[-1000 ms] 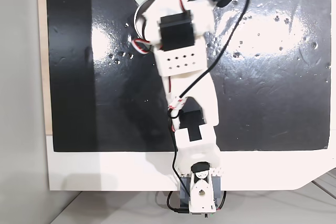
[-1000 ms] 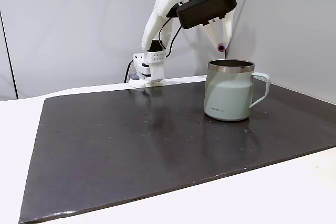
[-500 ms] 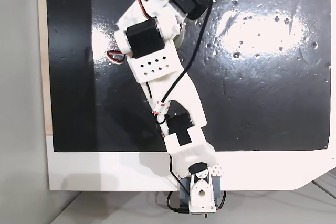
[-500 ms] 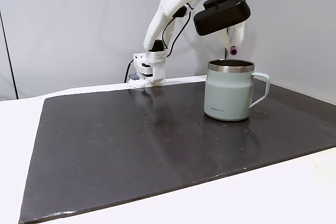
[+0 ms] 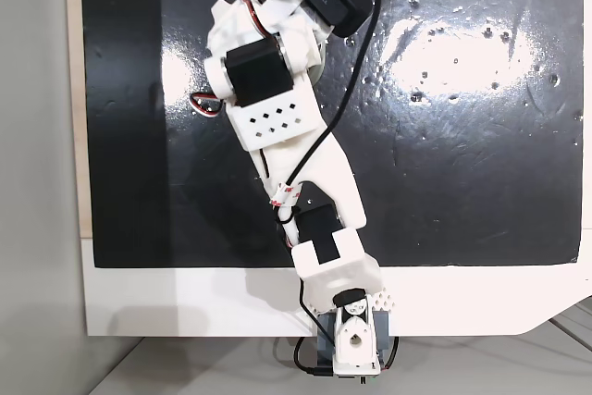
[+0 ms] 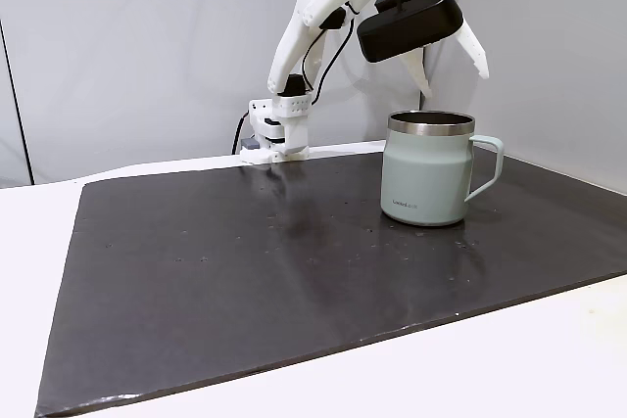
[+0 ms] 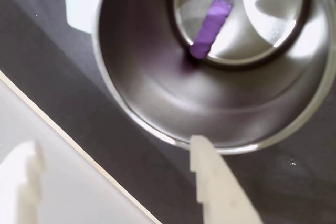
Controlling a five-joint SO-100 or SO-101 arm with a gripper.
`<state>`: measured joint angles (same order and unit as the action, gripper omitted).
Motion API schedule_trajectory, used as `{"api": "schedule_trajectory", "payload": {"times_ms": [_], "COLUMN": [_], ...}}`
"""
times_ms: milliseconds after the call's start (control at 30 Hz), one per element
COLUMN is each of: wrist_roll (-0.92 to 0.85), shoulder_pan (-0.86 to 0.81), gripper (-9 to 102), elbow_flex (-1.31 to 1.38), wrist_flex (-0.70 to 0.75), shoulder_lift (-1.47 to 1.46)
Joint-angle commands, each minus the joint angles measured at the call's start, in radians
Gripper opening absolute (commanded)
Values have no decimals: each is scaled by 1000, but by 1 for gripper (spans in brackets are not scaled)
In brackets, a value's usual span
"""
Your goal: Grasp a pengrip and put it in the cup.
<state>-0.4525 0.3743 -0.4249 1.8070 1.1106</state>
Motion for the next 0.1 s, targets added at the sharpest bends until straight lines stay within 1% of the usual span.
{"api": "schedule_trajectory", "payload": {"times_ms": [0,67], "wrist_roll": [-15,-18], "shoulder_pan": [-15,-18], "gripper": [33,33], "elbow_flex": [3,2], "wrist_flex": [9,11], "shoulder_lift": [92,95]}}
